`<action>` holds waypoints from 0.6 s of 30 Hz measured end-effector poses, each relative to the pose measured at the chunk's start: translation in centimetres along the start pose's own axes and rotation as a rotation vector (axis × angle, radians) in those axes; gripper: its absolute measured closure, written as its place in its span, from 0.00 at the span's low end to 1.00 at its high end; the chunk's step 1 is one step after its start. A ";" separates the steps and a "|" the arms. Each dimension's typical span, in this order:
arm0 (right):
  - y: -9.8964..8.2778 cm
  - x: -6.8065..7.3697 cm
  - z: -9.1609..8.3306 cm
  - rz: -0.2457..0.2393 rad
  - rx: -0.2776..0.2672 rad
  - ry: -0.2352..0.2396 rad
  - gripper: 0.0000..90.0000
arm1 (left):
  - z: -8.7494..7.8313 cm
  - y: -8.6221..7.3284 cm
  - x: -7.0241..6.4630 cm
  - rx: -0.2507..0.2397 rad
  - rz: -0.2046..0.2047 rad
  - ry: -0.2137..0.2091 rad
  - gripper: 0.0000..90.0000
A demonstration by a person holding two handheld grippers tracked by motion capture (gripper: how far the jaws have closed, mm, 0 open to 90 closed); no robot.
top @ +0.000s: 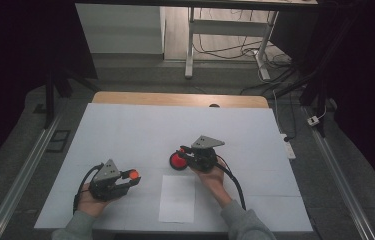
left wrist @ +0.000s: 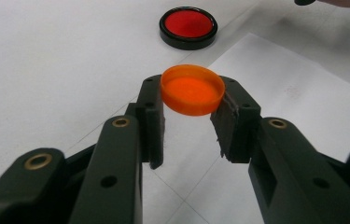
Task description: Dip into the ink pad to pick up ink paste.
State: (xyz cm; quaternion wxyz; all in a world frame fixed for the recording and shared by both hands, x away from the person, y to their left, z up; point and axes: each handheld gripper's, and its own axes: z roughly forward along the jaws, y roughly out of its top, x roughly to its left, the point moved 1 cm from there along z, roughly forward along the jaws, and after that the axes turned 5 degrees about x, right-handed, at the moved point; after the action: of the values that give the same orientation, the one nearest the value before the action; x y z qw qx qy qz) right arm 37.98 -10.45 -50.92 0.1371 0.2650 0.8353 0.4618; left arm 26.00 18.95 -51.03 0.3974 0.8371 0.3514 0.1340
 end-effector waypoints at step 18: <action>0.5 0.0 -2.5 0.017 -0.042 0.025 0.81 | 0.0 -0.1 0.1 0.001 -0.002 0.006 0.72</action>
State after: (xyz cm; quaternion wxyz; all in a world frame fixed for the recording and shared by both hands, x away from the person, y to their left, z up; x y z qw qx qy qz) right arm 36.94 -11.94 -49.15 0.1281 0.2636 0.8248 0.4835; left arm 25.99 19.05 -51.07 0.3959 0.8367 0.3533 0.1358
